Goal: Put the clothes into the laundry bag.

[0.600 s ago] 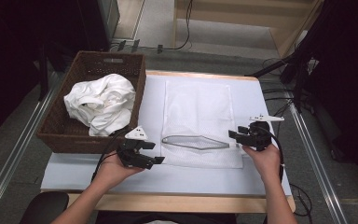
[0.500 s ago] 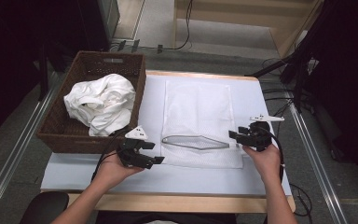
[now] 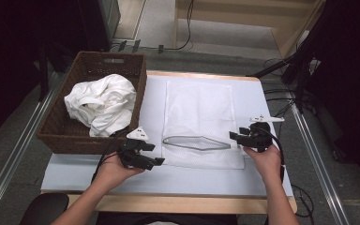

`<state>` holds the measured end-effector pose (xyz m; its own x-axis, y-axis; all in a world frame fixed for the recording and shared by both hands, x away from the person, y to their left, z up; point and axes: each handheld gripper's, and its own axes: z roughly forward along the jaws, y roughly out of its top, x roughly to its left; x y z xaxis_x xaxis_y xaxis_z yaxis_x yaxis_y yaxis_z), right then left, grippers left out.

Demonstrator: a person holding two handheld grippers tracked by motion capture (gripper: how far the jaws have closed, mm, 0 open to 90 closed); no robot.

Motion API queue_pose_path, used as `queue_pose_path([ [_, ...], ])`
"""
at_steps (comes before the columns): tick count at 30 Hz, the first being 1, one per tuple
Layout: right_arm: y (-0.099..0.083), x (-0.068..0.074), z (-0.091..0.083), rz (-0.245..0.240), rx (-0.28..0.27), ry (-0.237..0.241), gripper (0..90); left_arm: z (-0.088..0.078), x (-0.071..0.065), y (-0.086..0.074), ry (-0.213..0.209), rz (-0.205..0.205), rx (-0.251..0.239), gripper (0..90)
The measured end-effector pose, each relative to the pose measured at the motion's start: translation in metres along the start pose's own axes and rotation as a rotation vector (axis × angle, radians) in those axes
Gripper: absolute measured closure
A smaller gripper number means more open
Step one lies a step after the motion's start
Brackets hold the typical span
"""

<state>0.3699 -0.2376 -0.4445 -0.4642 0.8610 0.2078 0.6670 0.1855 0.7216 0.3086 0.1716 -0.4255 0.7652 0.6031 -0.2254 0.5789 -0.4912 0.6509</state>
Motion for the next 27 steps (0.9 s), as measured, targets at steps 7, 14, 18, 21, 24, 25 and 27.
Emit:
queue_pose_path([
  [7,0.002,0.003,0.000,-0.007,-0.010,0.010,45.8,-0.007,-0.010,0.001,-0.066,0.018,-0.020,32.7],
  [14,0.003,0.006,0.002,-0.023,-0.003,0.019,45.1,-0.008,-0.012,-0.002,-0.060,0.038,-0.032,32.6],
  [18,0.003,0.006,0.003,-0.029,-0.001,0.019,44.6,-0.010,-0.008,-0.002,-0.064,0.012,-0.049,32.6],
  [21,0.003,0.007,0.003,-0.031,0.003,0.021,43.9,-0.012,-0.006,-0.003,-0.058,0.010,-0.052,32.6],
  [24,0.003,0.007,0.003,-0.034,0.003,0.021,43.9,-0.012,-0.005,-0.003,-0.058,0.003,-0.055,32.6],
  [25,0.003,0.007,0.004,-0.034,0.005,0.021,43.8,-0.012,-0.005,-0.003,-0.056,0.002,-0.056,32.6],
  [27,0.003,0.007,0.004,-0.036,0.007,0.022,43.7,-0.012,-0.004,-0.003,-0.059,0.001,-0.053,32.6],
])
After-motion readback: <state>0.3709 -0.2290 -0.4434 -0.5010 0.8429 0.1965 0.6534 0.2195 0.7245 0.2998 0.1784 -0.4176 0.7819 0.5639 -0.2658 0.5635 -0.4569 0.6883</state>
